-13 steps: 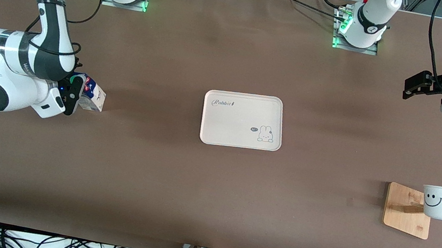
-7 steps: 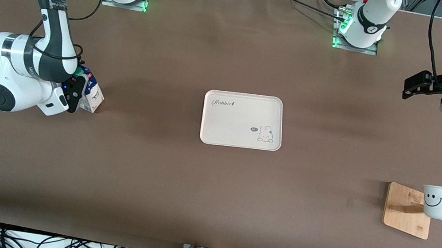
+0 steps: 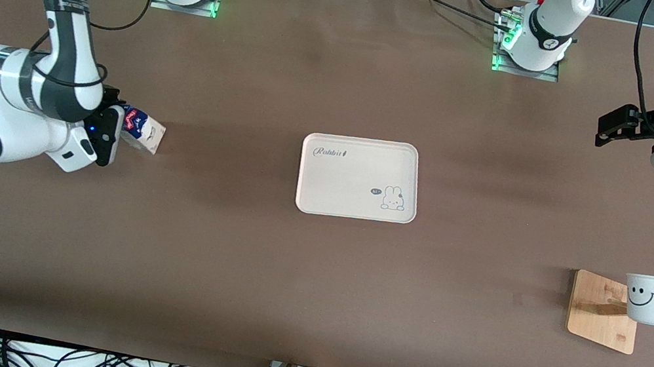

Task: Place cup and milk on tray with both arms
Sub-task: 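Lower the right gripper and close it on the milk carton, then lift the milk carton with the right gripper toward the tray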

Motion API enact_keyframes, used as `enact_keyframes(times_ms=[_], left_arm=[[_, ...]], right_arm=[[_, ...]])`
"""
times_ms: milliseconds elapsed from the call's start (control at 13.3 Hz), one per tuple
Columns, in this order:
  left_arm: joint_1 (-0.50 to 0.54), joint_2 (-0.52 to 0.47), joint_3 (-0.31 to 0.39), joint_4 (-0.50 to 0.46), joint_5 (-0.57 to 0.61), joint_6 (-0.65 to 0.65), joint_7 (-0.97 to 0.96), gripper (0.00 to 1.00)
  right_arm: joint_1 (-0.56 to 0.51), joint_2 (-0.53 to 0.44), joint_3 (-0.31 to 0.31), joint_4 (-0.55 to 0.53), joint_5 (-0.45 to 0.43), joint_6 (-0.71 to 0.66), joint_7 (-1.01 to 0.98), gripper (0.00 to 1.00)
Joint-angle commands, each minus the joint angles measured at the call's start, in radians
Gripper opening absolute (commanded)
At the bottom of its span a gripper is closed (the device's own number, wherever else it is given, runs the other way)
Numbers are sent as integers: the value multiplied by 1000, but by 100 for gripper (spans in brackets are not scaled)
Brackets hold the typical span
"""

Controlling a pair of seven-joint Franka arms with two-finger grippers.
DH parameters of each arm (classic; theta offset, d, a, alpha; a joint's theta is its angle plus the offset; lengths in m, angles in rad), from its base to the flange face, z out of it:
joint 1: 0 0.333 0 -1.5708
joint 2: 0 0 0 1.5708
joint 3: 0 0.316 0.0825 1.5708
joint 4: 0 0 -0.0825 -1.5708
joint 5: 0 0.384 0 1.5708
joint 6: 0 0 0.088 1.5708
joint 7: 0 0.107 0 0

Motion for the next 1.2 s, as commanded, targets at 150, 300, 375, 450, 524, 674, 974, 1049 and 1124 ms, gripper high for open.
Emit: enact_keyframes(times_ms=[150, 300, 375, 450, 524, 674, 974, 1049, 1124], left_arm=[[-7, 2, 2, 18, 19, -18, -1, 100], [-7, 2, 2, 18, 19, -18, -1, 100], [-7, 2, 2, 18, 19, -18, -1, 100], [-9, 2, 2, 18, 19, -18, -1, 100], [-7, 2, 2, 18, 19, -18, -1, 100], [-7, 2, 3, 18, 19, -18, 1, 100], [-7, 2, 3, 18, 19, -18, 2, 100], [-7, 2, 3, 18, 19, -18, 2, 100], [-7, 2, 3, 18, 19, -18, 4, 100]], right_arm=[[-25, -8, 5, 66, 19, -77, -44, 0], [-34, -11, 5, 66, 19, -78, -46, 0], [-35, -14, 5, 66, 19, -80, -46, 0], [-35, -25, 3, 67, 16, -83, -45, 0], [-35, -46, 2, 70, 7, -87, -35, 0], [-34, -94, -12, 70, 2, -98, 12, 0], [-25, -163, -4, 101, 1, -184, 265, 0], [-22, -166, 0, 121, 5, -210, 328, 0], [-20, -166, 0, 136, 11, -233, 386, 0]])
